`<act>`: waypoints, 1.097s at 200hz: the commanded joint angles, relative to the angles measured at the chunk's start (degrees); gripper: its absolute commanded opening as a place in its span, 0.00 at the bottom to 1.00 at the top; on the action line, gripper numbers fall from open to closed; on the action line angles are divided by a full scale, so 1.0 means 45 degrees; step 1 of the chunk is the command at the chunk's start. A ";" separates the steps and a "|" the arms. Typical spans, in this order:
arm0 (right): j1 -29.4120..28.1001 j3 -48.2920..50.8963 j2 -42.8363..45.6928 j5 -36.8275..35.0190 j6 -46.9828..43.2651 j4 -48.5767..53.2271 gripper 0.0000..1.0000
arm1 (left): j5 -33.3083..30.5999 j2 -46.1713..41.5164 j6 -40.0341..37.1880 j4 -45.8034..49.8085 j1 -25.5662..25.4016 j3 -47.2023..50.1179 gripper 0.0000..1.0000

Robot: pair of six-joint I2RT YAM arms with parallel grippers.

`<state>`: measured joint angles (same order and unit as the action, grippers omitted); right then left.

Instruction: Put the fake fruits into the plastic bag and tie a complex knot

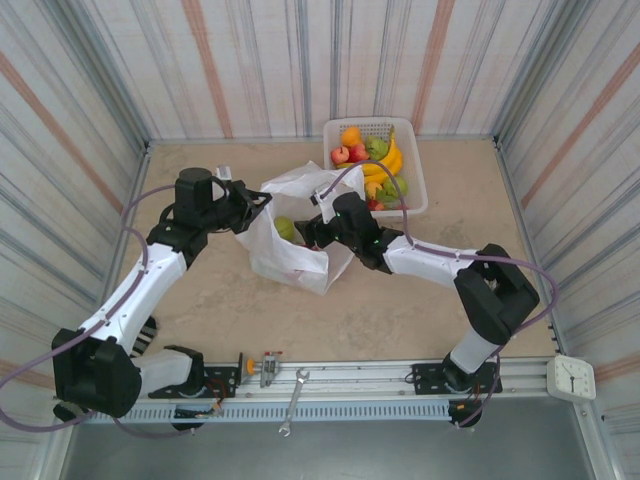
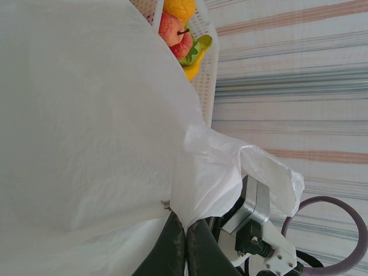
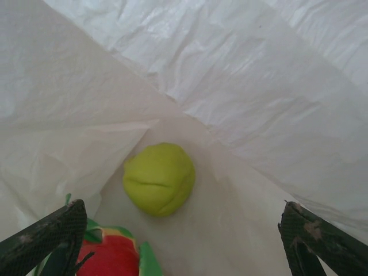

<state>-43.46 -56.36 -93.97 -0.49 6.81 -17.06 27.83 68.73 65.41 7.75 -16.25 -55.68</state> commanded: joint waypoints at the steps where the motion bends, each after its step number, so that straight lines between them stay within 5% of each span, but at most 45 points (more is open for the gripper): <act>1: 0.0124 0.0167 0.0416 -0.0449 -0.0311 0.0425 0.92 | -0.0209 -0.0077 -0.0009 -0.0142 -0.0055 0.0204 0.00; 34: 0.0166 0.0191 0.0543 -0.0602 -0.0305 0.0767 1.00 | -0.0189 -0.0058 0.0019 -0.0207 -0.0048 0.0216 0.00; 219: 0.0299 0.1470 0.2266 0.0927 -0.0910 0.1643 0.99 | -0.0065 -0.0225 -0.0199 -0.0118 0.0330 0.0401 0.00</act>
<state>-41.12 -52.31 -86.13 1.39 5.28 -8.99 27.42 68.55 65.34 7.40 -15.33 -54.06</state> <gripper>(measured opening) 0.989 0.048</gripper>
